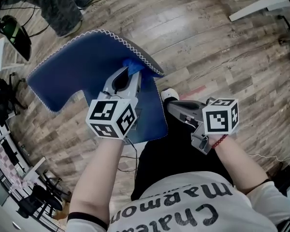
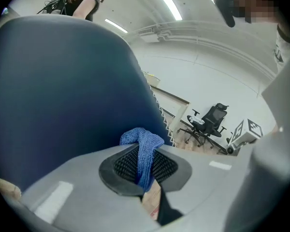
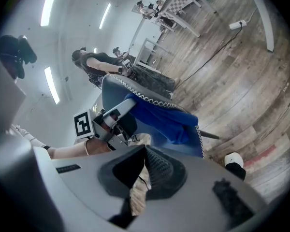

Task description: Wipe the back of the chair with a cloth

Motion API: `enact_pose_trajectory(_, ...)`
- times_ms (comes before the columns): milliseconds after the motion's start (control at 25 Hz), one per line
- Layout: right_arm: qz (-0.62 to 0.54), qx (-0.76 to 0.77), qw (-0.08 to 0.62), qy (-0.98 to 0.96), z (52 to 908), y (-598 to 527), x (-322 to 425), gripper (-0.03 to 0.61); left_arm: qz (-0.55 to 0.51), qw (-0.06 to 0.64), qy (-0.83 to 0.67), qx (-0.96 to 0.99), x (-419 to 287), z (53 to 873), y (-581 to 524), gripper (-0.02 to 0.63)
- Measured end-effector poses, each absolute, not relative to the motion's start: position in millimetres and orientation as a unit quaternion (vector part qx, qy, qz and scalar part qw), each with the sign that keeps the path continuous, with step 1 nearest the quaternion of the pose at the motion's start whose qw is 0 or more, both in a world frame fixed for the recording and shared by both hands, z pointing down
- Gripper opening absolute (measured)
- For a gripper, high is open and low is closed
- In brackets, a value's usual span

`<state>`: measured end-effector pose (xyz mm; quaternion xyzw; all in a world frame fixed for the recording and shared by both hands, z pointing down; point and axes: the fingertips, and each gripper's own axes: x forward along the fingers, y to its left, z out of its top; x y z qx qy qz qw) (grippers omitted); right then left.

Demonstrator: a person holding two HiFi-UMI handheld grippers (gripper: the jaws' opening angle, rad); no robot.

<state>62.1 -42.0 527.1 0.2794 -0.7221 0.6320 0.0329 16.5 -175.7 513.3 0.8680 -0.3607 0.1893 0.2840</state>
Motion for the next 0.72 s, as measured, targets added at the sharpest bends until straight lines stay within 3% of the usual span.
enact_pose_trajectory(440, 0.627, 0.292, 0.027, -0.722, 521.2, -24.8, 55.7, 0.014, 0.18, 0.255, -0.298, 0.902, 30.9, 501.7, -149.8, 0.04)
enact_pose_trajectory(720, 0.628, 0.29, 0.024, -0.722, 516.1, -15.8, 32.7, 0.014, 0.185, 0.288, -0.403, 0.849, -66.0, 528.4, -167.0, 0.04)
